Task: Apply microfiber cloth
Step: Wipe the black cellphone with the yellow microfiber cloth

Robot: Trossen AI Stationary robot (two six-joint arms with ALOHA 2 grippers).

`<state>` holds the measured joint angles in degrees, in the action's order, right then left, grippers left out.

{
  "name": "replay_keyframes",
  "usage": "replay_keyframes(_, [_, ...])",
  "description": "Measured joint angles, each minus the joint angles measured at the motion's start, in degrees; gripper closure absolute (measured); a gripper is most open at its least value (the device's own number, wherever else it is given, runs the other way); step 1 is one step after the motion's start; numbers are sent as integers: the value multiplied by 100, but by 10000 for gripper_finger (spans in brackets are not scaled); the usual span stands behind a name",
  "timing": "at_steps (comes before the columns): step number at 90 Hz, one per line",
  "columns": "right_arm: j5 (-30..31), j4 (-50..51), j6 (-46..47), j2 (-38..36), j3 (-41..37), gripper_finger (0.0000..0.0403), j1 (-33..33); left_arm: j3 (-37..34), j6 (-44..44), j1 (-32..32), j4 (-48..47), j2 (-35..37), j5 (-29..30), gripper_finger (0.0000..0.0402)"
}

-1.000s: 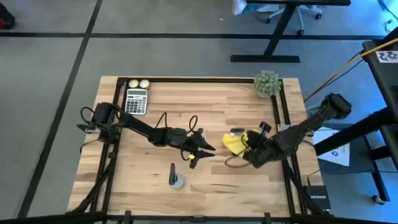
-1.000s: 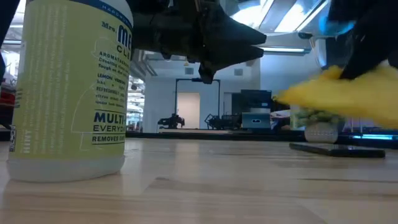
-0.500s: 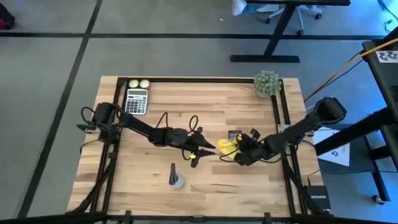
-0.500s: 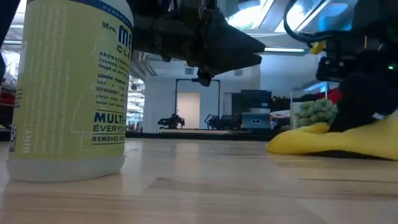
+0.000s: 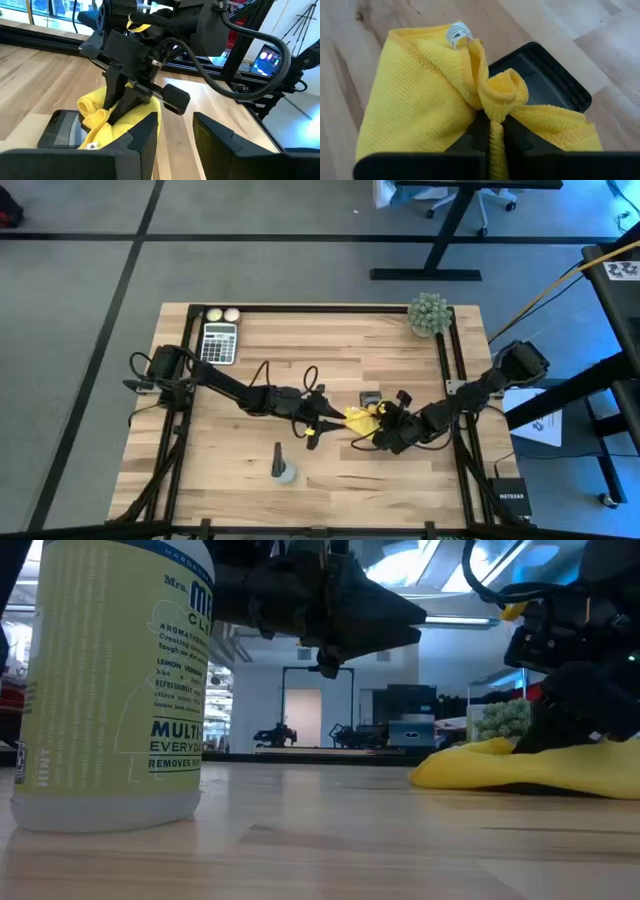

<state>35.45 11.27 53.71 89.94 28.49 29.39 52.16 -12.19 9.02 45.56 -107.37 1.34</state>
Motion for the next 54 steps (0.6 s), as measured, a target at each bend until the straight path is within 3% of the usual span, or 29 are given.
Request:
replay_keyframes(17, [-17, 43, -4, -44, 23, 400, -1, 0, 0, 0, 2, 0, -2, 295])
replay_keyframes(30, [-355, 505, -146, -370, 281, 400, -31, 0, 0, 11, 2, 0, -2, 295])
replay_keyframes(39, [-452, 1419, -136, -700, 634, 400, -61, 0, 0, 13, 1, 0, -4, 295])
replay_keyframes(54, [-47, 3139, -118, -1420, 1549, 400, -65, 0, 0, 15, 2, 0, -4, 295])
